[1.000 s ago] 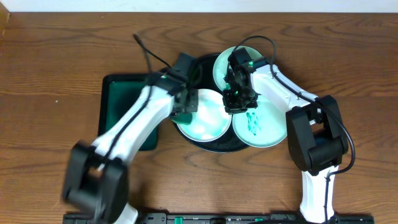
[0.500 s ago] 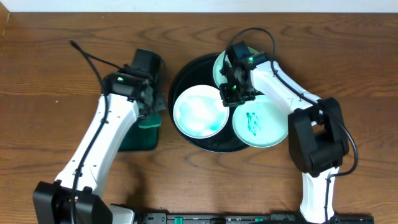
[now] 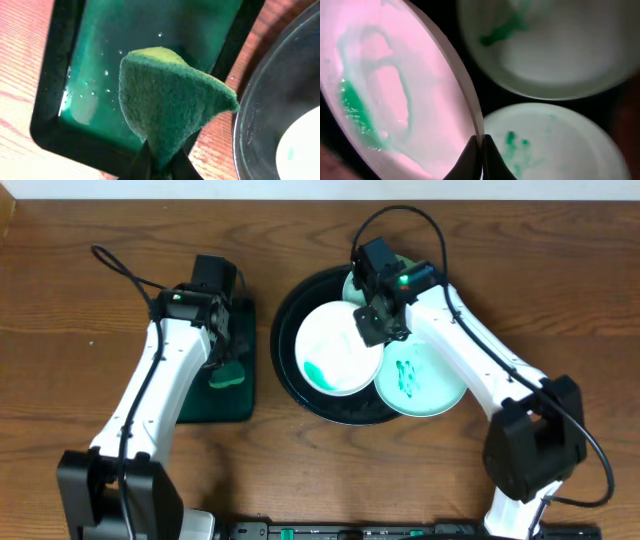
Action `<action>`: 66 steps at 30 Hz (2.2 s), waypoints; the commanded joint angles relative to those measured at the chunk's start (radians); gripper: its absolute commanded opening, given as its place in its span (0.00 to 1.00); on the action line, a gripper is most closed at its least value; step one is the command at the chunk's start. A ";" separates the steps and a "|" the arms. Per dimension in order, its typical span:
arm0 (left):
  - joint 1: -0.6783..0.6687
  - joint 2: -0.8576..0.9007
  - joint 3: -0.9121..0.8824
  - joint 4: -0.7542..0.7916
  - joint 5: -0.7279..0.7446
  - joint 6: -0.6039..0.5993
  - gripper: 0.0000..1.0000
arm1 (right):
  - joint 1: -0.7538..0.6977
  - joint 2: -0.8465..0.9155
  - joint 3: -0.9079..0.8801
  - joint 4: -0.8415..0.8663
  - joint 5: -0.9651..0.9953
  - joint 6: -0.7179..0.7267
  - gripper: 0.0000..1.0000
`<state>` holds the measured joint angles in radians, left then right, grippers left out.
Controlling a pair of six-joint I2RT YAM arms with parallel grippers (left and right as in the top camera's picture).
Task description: Clean dirty plates on tray and stack at the side
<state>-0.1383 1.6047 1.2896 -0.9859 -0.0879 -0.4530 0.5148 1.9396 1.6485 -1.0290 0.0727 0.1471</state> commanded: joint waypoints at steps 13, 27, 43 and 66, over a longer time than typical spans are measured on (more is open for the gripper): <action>0.005 0.043 -0.009 0.011 -0.006 0.010 0.07 | 0.167 -0.195 0.024 -0.006 0.684 -0.189 0.01; 0.005 0.043 -0.009 0.011 -0.006 0.011 0.07 | 0.384 -0.193 0.023 0.019 1.048 -0.269 0.01; 0.005 0.043 -0.009 0.010 -0.005 0.016 0.07 | 0.488 -0.187 0.023 0.028 1.176 -0.275 0.01; 0.005 0.043 -0.009 0.007 0.001 0.049 0.08 | 0.476 -0.144 0.023 0.034 1.104 -0.251 0.01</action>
<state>-0.1383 1.6432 1.2892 -0.9737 -0.0845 -0.4179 0.9974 1.7866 1.6505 -0.9977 1.1759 -0.1318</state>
